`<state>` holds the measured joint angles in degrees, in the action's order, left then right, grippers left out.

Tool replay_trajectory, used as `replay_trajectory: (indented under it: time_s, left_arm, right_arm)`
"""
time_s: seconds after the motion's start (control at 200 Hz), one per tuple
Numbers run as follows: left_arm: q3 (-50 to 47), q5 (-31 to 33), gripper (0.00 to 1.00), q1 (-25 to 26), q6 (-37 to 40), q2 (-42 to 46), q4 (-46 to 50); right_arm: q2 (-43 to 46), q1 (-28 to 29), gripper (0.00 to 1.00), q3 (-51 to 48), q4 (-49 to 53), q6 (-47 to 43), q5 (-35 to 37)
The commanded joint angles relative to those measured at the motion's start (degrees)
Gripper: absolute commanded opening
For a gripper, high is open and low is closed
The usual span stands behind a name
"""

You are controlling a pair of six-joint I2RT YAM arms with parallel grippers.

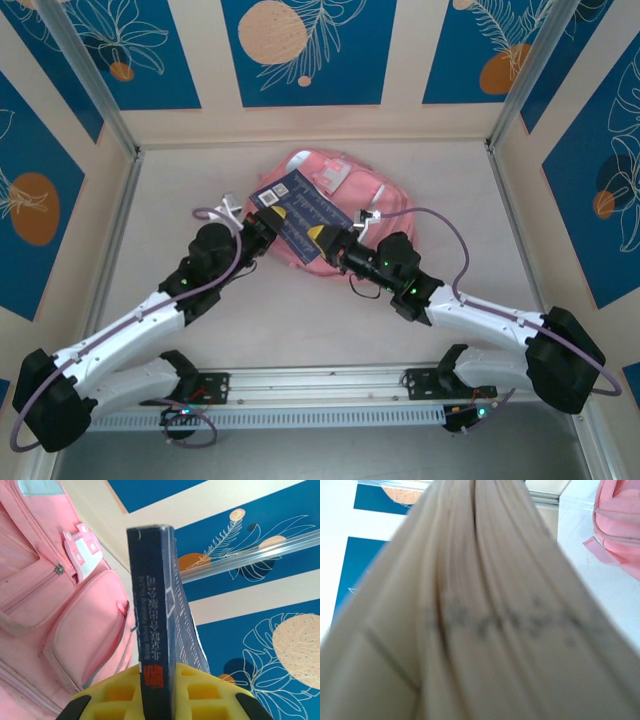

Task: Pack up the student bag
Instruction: Pass the book.

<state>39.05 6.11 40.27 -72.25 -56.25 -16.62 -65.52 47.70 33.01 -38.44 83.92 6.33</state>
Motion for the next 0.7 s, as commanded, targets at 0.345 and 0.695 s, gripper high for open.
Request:
replay_trajectory:
  time_s: [0.345, 0.695]
  left_arm:
    - [-4.7, 5.7, 0.00, -0.6, -4.4, 2.3, 0.1]
    - [-4.6, 5.2, 0.00, -0.4, -5.3, 2.2, 0.1]
  right_arm:
    - [-1.2, 4.0, 0.31, 0.8, -11.2, -3.1, 8.6]
    - [-4.9, 3.2, 0.25, 2.0, -9.8, -2.1, 8.7]
